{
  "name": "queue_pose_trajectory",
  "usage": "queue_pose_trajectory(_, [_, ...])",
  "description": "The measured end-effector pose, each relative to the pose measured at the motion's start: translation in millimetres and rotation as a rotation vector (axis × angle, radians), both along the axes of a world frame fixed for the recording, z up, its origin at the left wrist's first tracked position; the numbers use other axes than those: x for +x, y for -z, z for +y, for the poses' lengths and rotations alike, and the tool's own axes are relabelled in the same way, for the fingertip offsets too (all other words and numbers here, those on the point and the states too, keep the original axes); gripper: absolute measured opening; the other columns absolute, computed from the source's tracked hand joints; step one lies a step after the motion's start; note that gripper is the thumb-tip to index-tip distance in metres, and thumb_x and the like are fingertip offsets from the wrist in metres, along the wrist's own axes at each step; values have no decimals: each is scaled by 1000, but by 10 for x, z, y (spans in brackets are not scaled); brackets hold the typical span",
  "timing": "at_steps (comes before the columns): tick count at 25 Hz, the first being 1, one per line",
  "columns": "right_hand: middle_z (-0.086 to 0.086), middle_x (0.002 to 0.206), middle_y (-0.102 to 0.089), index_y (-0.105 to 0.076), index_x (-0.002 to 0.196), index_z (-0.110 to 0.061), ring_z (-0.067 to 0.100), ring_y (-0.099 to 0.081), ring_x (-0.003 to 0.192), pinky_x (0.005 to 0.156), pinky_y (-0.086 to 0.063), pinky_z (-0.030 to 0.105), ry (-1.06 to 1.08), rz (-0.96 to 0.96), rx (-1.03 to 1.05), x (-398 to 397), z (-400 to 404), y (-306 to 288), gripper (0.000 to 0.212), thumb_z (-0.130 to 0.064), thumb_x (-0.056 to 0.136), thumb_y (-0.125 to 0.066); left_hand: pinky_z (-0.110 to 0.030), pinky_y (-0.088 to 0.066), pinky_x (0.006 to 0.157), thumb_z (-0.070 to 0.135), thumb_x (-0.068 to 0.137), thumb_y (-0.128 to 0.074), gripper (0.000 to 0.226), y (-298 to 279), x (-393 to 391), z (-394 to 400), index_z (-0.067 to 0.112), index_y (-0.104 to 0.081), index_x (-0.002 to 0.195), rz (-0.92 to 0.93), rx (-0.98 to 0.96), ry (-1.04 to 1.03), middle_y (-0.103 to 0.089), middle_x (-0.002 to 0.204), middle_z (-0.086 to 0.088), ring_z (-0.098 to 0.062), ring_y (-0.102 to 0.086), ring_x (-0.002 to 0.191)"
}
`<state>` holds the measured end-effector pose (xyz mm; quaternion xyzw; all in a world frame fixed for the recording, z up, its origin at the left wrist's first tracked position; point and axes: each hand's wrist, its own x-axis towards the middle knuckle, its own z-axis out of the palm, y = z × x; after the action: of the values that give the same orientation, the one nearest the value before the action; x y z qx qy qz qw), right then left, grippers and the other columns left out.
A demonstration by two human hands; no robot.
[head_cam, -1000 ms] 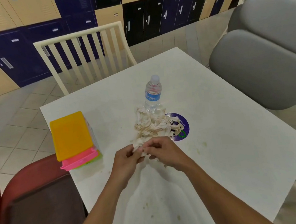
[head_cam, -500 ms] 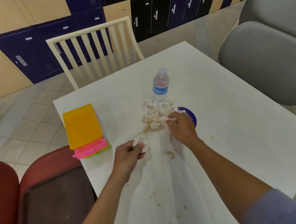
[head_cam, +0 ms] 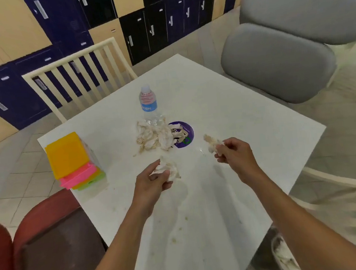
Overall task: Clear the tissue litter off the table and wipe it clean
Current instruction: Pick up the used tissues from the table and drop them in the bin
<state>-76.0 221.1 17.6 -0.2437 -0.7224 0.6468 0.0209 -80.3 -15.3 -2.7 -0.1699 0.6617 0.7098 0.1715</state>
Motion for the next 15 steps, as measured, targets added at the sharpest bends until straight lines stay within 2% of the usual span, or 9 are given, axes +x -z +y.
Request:
queue_pose_trajectory(3, [16,87,-69,-56,84,-16,20,-64,70,63,-52,32,73,-38,39,608,434,51,11,-13,87,-66,-25,-57,69,3,89,-64,31,-96,290,415,15,-63,118,14,-14,119,-73,93,-10,-20,-67,75])
queue_pose_trajectory(6, [7,75,-64,-55,80,-20,17,-52,64,56,-38,28,166,-106,102,1315,928,191,18,-13,81,-71,-22,-56,64,3,89,-63,26,-108,663,902,18,-67,110,19,-55,257,-73,88,-7,-17,-66,71])
queue_pose_trajectory(10, [3,74,-58,-56,78,-13,17,-52,66,59,-40,28,249,-227,262,2303,1498,502,13,-7,79,-67,-21,-51,58,5,89,-63,23,20,1167,1528,15,-70,108,36,-130,457,-73,85,-6,-12,-62,62])
queue_pose_trajectory(13, [-4,70,-56,-57,77,-11,16,-52,69,56,-38,19,288,-328,401,2908,1719,755,12,-4,79,-65,-28,-56,64,4,87,-64,20,216,1541,1982,13,-72,103,66,-165,587,-74,89,-6,-17,-67,72])
queue_pose_trajectory(15, [-3,76,-59,-58,77,-14,20,-57,77,62,-37,25,305,-375,439,3159,1778,959,13,-5,78,-67,-34,-58,72,11,85,-65,18,393,1758,2246,18,-74,99,137,-274,664,-75,88,-1,-19,-69,78])
